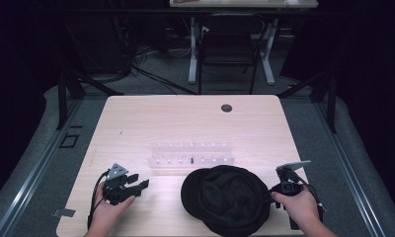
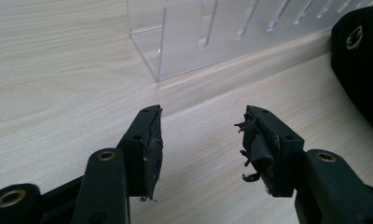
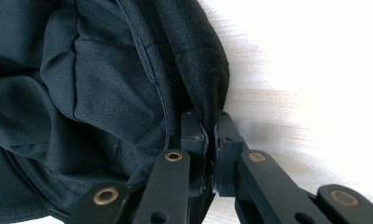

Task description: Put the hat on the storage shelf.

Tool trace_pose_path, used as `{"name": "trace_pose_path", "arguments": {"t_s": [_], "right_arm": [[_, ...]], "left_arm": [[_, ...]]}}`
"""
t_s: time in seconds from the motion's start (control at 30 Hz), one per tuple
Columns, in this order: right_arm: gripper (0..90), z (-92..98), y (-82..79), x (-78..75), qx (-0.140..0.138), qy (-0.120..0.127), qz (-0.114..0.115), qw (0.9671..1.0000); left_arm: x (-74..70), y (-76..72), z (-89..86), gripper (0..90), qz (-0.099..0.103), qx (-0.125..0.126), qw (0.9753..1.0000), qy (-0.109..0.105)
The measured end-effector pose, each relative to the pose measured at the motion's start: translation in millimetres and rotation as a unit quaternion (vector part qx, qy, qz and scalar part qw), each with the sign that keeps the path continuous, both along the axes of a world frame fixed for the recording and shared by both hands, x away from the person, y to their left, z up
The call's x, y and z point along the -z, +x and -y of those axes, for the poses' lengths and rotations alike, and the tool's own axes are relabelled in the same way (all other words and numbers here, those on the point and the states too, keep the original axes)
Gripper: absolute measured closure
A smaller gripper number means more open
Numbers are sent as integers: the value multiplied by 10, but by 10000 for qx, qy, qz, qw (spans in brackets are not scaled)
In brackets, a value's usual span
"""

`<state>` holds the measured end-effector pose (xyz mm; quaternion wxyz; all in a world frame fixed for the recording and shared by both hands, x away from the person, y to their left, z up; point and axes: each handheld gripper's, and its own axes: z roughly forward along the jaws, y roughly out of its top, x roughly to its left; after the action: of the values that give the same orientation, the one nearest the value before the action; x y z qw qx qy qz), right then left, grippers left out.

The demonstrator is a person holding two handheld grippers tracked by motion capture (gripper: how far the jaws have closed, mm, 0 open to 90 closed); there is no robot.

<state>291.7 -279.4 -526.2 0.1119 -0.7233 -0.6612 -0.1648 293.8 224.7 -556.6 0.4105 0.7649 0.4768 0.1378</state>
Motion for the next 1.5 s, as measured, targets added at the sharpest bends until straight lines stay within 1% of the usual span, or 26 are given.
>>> {"name": "trace_pose_path", "arguments": {"t_s": [0.07,0.27,0.33,0.37,0.43,0.5,0.53,0.57,0.6,0.63,0.67,0.73,0.77,0.8,0.9,0.93,1.0,1.13,1.23,1.27,1.3,1.37,1.4,1.43,1.47,1.5], "right_arm": [[860,-3,-4,6,56,12,27,10000],[861,11,4,9,-2,68,-12,10000],[861,7,6,10,22,55,-20,10000],[861,-2,2,20,108,71,39,9999],[860,4,11,8,46,79,-83,9999],[860,5,14,17,58,77,-68,9999],[860,14,18,17,-4,49,-59,10000],[861,12,19,19,22,53,-58,10000],[862,-4,13,21,147,36,-25,9999],[863,16,24,16,0,99,-86,9999],[864,13,20,21,24,110,-47,9999],[867,12,23,13,22,69,-82,9999],[867,13,22,16,33,104,-70,9999],[868,7,16,26,128,136,-10,9998],[871,26,22,15,38,150,-93,9998],[872,26,23,8,69,166,-150,9997],[873,27,21,15,80,182,-63,9998],[874,31,29,-25,49,214,-141,9997],[876,29,32,-51,61,245,-133,9996],[876,29,32,-50,61,233,-48,9997],[876,30,32,-68,85,265,-93,9996],[877,33,34,-80,107,306,-30,9995],[877,44,37,-102,82,361,-109,9993],[877,50,35,-103,71,390,-56,9992],[877,47,36,-115,114,391,-82,9991],[877,48,31,-111,146,457,17,9988]], "left_arm": [[1,0,0,476,-6,0,10000,1],[1,-1,3,476,-11,6,10000,12],[4,0,4,476,3,11,10000,4],[3,1,4,476,0,13,10000,4],[5,1,5,476,-4,11,10000,3],[5,1,6,476,-2,16,10000,5],[5,1,6,476,-3,16,10000,3],[5,2,5,476,0,26,10000,11],[5,2,5,476,-4,28,10000,18],[5,2,5,476,-5,27,10000,20],[5,2,5,476,-8,27,10000,16],[5,2,5,476,-9,25,10000,18],[6,2,6,476,-8,26,10000,21],[6,2,6,476,-8,25,10000,23],[5,2,7,476,-5,26,10000,23],[6,2,7,476,-5,24,10000,20],[6,2,6,476,-7,26,10000,24],[4,1,6,476,-13,17,10000,5],[3,0,5,476,-12,17,10000,3],[3,0,5,476,-9,18,10000,2],[4,-1,5,476,-11,17,10000,6],[4,0,6,476,-12,16,10000,6],[4,0,6,476,-12,17,10000,7],[4,1,5,476,-7,24,10000,19],[5,2,6,476,-8,22,10000,17],[5,2,6,476,-8,22,10000,20]]}}
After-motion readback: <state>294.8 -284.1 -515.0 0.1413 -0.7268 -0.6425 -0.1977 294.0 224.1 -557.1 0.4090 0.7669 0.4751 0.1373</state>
